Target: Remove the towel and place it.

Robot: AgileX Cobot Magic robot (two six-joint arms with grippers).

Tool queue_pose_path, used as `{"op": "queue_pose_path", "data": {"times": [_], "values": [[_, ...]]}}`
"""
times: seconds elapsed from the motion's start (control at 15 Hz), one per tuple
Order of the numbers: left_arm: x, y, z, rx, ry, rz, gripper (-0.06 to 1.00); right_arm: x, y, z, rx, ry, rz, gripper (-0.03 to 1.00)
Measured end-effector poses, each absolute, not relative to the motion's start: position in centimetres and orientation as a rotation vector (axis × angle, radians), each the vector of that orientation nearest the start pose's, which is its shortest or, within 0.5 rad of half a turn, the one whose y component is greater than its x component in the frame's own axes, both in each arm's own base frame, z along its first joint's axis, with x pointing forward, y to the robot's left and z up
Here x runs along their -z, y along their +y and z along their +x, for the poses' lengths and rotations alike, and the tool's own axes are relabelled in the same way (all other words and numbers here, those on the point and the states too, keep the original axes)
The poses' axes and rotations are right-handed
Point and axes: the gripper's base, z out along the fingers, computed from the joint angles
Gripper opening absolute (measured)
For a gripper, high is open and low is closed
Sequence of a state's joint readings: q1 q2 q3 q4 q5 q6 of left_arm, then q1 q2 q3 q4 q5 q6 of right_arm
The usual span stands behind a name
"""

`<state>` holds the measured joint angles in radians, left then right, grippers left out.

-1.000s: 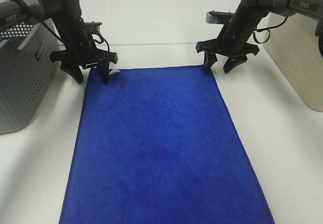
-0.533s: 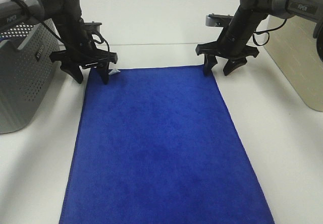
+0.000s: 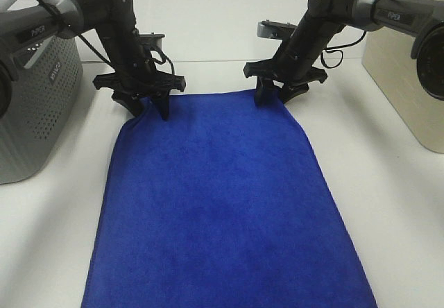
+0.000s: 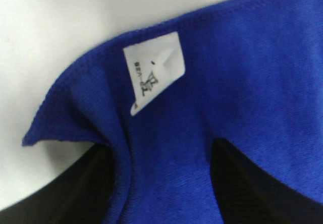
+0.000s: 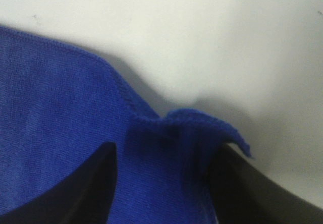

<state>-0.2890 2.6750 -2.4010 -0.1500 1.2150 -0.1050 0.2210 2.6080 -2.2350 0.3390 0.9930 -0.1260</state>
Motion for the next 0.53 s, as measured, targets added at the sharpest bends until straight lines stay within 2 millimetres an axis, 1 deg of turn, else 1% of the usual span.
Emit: {"op": "queue_pose_path", "data": {"times": [0.13,0.2,0.33,0.4,0.47,0.53], "values": [[-10.12,-16.54,50.94,0.254,2.986,0.22,0.41,-9.85,13.99,51.96,-0.442,2.812,-0.287,0.38],[-10.1,-16.4,50.97,0.231,2.984,0.228,0.33,-9.85,13.94,52.03,-0.432,2.806,-0.289,0.3],[-10.03,-16.24,51.04,0.197,2.972,0.297,0.11,-9.73,13.94,52.15,-0.428,2.795,-0.285,0.13],[-9.99,-16.25,51.09,0.194,2.961,0.343,0.04,-9.58,13.94,52.18,-0.427,2.794,-0.286,0.07],[-9.99,-16.26,51.13,0.192,2.95,0.374,0.02,-9.59,13.94,52.21,-0.426,2.791,-0.286,0.03],[-10.01,-16.29,51.2,0.193,2.94,0.385,0.02,-9.59,13.94,52.22,-0.426,2.789,-0.289,0.02]]}}
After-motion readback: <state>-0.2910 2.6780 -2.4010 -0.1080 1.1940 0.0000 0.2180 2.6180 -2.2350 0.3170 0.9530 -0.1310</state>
